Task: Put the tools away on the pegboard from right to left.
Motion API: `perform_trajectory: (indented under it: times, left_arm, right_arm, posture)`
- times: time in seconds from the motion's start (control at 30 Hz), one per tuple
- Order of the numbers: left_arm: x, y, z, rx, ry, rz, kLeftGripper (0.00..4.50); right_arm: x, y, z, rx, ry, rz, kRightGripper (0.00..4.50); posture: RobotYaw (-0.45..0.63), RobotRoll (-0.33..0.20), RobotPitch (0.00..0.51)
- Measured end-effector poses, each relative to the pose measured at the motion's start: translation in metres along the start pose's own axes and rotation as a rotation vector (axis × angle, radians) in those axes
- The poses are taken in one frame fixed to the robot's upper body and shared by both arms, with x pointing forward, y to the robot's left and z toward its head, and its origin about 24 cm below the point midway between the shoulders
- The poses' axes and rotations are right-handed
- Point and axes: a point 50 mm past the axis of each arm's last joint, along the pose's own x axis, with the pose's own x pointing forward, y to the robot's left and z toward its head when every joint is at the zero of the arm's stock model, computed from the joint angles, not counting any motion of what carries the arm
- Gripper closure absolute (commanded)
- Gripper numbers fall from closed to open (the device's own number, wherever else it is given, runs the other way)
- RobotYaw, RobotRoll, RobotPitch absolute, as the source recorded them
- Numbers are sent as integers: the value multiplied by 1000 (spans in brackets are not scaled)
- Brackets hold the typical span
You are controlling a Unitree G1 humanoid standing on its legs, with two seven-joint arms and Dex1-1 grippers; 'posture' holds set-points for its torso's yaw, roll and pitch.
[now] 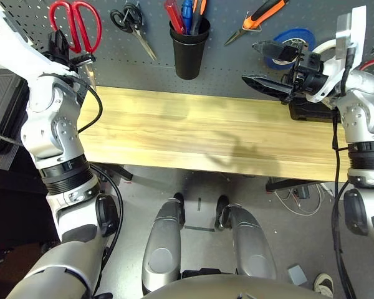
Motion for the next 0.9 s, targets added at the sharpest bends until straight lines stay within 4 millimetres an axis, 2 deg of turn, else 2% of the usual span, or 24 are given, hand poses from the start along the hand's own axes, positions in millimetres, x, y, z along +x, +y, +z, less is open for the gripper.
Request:
perform_trajectory:
  times: [0.33, 0.57, 0.9]
  left_arm:
    - [4, -21, -9, -68, 15, -59, 4482]
    - [6, -31, -21, -97, 52, -78, 4482]
    - [11, -40, -28, -113, 61, -98, 4482]
  right_arm:
    - [5, 4, 11, -29, -30, -1, 0]
    - [7, 4, 14, -19, -50, -23, 0]
    - [9, 3, 23, -26, -91, -50, 0]
  posture:
    - [25, 0, 207]
    - [6, 0, 214]
    - [-10, 0, 209]
